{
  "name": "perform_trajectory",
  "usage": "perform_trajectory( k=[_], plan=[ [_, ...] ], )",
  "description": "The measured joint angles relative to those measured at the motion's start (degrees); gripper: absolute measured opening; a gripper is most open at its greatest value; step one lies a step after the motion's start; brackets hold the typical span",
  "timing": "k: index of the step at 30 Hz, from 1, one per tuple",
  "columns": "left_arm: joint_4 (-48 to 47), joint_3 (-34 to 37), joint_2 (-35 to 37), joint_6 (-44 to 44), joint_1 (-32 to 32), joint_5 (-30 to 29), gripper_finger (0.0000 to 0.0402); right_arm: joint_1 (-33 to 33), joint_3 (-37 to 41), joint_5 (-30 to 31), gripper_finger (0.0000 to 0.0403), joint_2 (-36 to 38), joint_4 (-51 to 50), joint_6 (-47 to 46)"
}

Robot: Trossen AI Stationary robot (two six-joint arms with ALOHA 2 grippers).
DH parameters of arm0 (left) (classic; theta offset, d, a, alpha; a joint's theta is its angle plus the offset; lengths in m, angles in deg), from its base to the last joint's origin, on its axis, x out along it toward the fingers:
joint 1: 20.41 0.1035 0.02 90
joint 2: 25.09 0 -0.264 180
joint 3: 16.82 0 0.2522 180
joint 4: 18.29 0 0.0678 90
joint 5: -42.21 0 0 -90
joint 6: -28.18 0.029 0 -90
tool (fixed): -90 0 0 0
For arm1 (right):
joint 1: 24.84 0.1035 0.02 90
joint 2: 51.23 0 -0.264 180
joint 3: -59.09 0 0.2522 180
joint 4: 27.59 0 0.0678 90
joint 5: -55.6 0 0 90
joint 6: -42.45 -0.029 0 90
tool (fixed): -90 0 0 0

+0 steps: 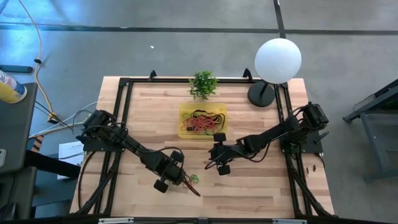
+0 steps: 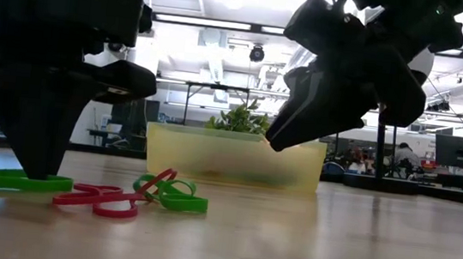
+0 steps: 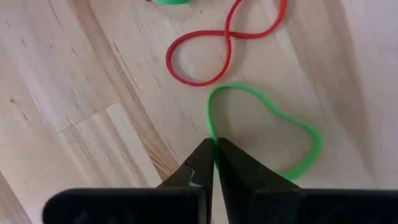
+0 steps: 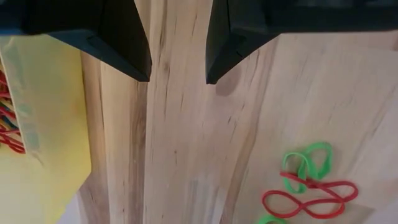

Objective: Pick and place rubber bands into bin
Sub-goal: Put the green rubber band into the yellow bin

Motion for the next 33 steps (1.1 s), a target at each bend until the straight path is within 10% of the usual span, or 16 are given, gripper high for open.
perform_trajectory(
  k=[33],
  plan=[
    [-13.8, -8.8, 2.4, 3.9, 0.0, -14.4, 0.0000, 0.0, 0.0, 0.0, 0.0142, 0.0, -0.5, -0.1]
  ],
)
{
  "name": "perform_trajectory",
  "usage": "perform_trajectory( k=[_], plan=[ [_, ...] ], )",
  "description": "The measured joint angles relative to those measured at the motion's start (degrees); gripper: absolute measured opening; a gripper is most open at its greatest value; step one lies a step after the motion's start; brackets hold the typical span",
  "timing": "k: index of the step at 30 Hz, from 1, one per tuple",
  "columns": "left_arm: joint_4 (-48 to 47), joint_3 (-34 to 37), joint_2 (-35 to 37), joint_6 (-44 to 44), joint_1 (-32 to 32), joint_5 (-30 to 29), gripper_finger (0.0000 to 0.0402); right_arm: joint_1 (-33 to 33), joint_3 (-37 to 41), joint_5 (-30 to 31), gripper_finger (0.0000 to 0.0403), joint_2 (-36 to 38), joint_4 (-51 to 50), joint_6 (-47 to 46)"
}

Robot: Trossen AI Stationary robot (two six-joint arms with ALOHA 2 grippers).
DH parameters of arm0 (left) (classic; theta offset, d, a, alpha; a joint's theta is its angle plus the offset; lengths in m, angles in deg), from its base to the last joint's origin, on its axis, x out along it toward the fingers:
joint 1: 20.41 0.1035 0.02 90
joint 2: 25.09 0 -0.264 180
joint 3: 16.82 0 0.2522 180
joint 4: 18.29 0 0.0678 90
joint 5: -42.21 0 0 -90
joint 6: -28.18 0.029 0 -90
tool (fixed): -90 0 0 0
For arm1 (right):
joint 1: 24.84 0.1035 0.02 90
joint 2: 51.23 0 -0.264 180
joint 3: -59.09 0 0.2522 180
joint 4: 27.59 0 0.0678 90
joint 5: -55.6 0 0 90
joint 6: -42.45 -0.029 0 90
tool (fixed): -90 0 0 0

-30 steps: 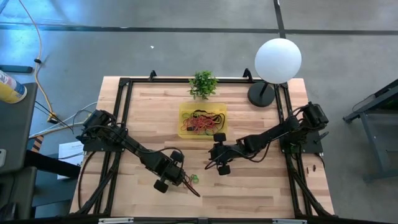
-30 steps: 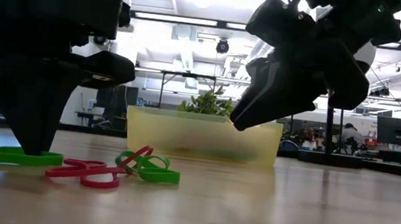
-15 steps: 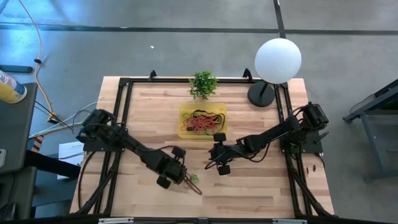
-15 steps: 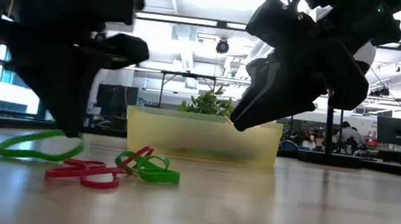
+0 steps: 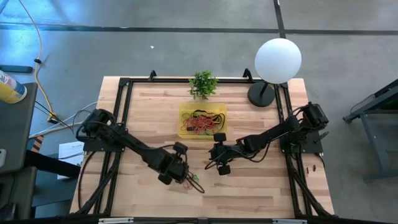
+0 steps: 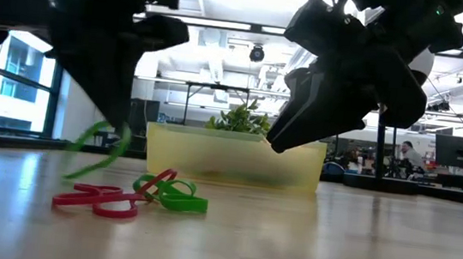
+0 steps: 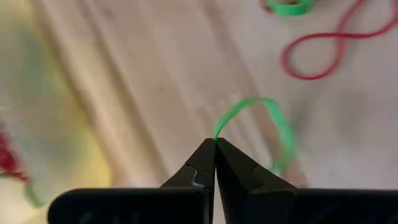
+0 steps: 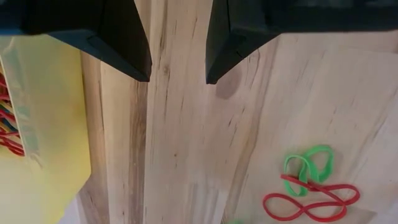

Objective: Pick and place rubber bands into bin
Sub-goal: Put the green rubber band into the yellow bin

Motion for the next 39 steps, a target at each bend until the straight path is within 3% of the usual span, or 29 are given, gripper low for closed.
perform_trajectory(
  k=[7, 12, 23, 33, 39],
  plan=[
    [-5.8, -4.9, 0.0, 2.9, -0.1, -4.6, 0.0000, 0.0, 0.0, 0.0, 0.0142, 0.0, 0.0, 0.0],
    [-9.2, -8.9, 0.1, 6.5, 1.4, -11.3, 0.0000, 0.0, 0.0, 0.0, 0.0142, 0.0, 0.0, -0.1],
    [-8.6, -10.5, 0.1, 15.8, 12.1, -21.9, 0.0000, 1.0, 0.0, 0.2, 0.0142, 0.0, -3.1, -4.5],
    [4.7, -10.5, 0.1, 28.1, 24.2, -22.0, 0.0000, 1.5, 0.0, 0.6, 0.0142, 0.0, -2.3, -6.3],
    [11.6, -10.5, 0.1, 34.0, 29.7, -16.1, 0.0000, 1.5, 0.0, 0.0, 0.0142, 0.0, -1.9, -8.0]
  ],
)
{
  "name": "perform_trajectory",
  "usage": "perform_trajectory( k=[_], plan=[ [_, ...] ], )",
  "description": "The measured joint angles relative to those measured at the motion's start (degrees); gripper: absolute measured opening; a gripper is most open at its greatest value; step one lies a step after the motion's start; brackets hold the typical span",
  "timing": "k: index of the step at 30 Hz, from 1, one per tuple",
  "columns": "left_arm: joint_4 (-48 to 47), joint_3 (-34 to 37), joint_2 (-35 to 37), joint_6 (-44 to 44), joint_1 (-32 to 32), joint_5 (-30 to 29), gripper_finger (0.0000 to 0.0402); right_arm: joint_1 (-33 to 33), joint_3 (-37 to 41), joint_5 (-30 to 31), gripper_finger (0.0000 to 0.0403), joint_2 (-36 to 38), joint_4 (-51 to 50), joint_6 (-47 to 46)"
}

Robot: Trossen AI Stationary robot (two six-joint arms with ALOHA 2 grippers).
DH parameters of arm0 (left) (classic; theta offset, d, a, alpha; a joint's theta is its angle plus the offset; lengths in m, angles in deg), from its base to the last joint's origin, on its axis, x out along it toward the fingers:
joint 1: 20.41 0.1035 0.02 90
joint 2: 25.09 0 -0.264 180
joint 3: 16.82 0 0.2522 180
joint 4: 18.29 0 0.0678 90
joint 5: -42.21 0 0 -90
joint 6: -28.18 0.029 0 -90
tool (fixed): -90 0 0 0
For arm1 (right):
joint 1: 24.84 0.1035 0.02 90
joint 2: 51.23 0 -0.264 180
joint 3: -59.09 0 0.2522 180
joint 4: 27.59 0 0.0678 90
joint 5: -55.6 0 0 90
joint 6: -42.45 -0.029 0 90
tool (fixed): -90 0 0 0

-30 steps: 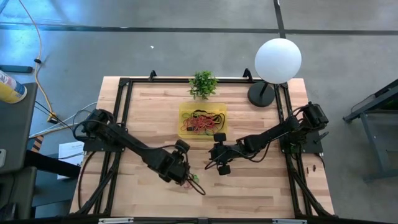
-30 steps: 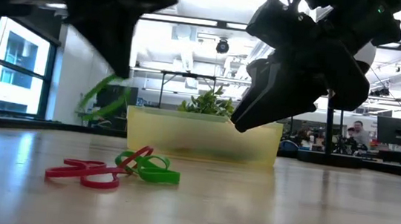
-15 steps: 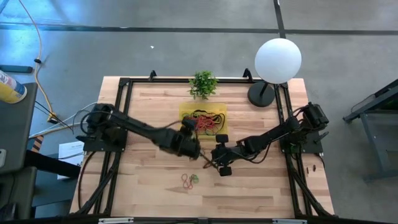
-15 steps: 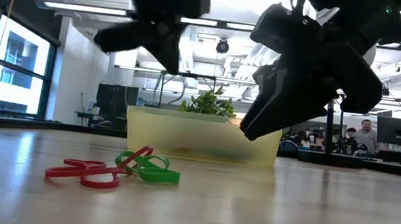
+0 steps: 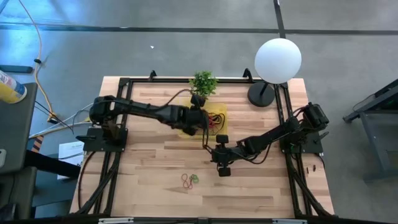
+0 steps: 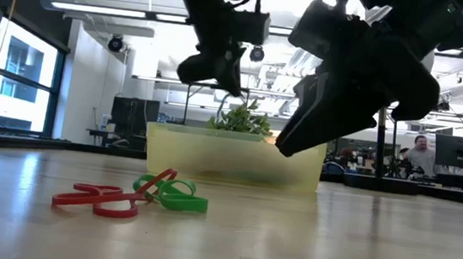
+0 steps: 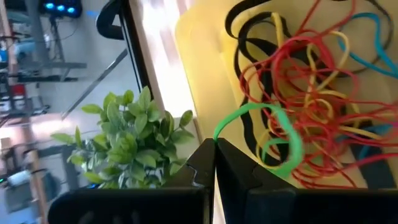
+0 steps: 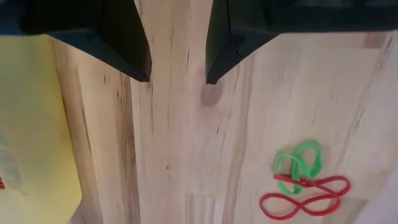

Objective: Pick and place rubber bands into bin
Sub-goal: Put the green rubber band into the yellow bin

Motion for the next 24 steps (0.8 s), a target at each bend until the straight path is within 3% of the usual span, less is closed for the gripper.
perform_trajectory(
  k=[6, 13, 19, 24],
  plan=[
    [3.8, 1.2, 0.0, 2.8, 4.5, 7.0, 0.0000, 0.0, 0.0, 0.7, 0.0142, 0.0, 0.6, -2.6],
    [3.6, 3.6, 0.0, 2.7, 8.3, 20.1, 0.0000, 0.0, 0.0, 1.4, 0.0142, 0.0, 2.2, -2.7],
    [5.4, 5.0, 0.0, 3.5, 8.6, 19.8, 0.0008, 0.0, 0.0, 1.4, 0.0142, 0.0, 2.3, -2.7],
    [8.3, 5.5, 0.0, 4.8, 8.5, 20.2, 0.0050, 0.0, 0.0, 1.5, 0.0142, 0.0, 2.3, -2.3]
  ],
)
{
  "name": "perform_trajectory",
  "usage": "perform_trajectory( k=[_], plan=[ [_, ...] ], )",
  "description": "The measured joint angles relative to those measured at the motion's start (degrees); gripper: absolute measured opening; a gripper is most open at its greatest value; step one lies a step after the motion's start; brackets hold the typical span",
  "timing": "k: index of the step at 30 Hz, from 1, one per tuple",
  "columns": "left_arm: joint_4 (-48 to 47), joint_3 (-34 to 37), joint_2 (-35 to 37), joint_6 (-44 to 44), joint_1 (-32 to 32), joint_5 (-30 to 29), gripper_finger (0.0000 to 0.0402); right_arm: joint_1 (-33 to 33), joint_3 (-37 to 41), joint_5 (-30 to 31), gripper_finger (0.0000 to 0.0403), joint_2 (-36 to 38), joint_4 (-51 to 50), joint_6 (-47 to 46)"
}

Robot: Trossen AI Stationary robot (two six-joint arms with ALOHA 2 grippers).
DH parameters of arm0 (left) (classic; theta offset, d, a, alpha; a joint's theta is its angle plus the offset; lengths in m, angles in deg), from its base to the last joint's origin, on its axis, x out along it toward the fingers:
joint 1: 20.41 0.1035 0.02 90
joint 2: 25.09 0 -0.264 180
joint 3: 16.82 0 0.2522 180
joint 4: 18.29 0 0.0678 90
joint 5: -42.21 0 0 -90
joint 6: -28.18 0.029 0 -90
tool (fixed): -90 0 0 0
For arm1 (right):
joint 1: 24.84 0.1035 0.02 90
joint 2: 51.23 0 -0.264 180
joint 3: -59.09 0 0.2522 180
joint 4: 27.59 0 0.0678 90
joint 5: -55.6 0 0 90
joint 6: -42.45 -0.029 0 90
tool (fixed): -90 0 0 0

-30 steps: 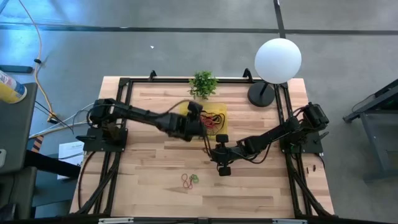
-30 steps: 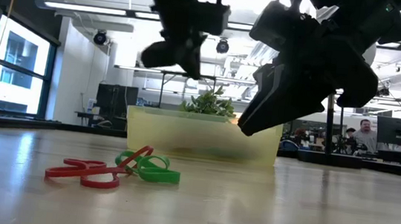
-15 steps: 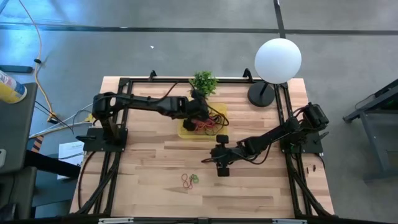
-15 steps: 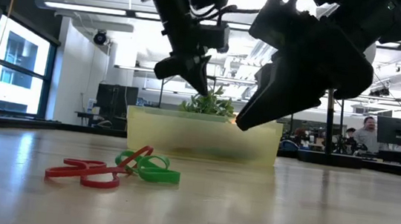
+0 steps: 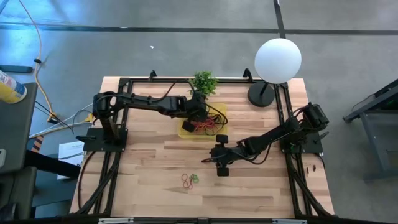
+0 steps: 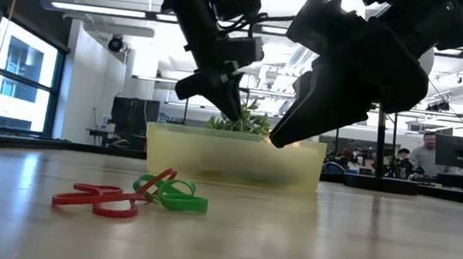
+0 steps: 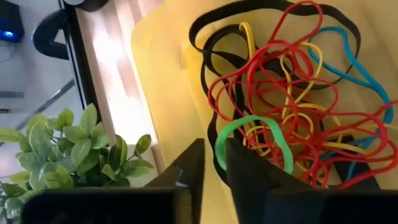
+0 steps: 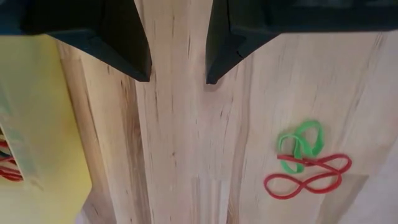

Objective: Pick and place rubber bands into bin
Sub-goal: Put the green rubber band into the yellow bin

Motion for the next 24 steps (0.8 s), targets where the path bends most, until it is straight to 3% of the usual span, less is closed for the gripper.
perform_trajectory(
  k=[11, 19, 24],
  plan=[
    [-0.2, -0.3, 0.0, 1.1, 0.0, 1.0, 0.0182, 0.0, 0.0, 0.1, 0.0142, 0.0, -1.3, 0.4],
    [-10.7, -8.9, 0.0, 2.6, 0.0, 1.3, 0.0239, 0.0, 0.0, -0.1, 0.0142, 0.0, -0.5, 0.1],
    [-27.7, -16.1, 0.3, 2.1, -0.6, 14.5, 0.0236, 0.0, 0.0, -5.6, 0.0142, 0.0, 3.4, 0.9]
  ],
)
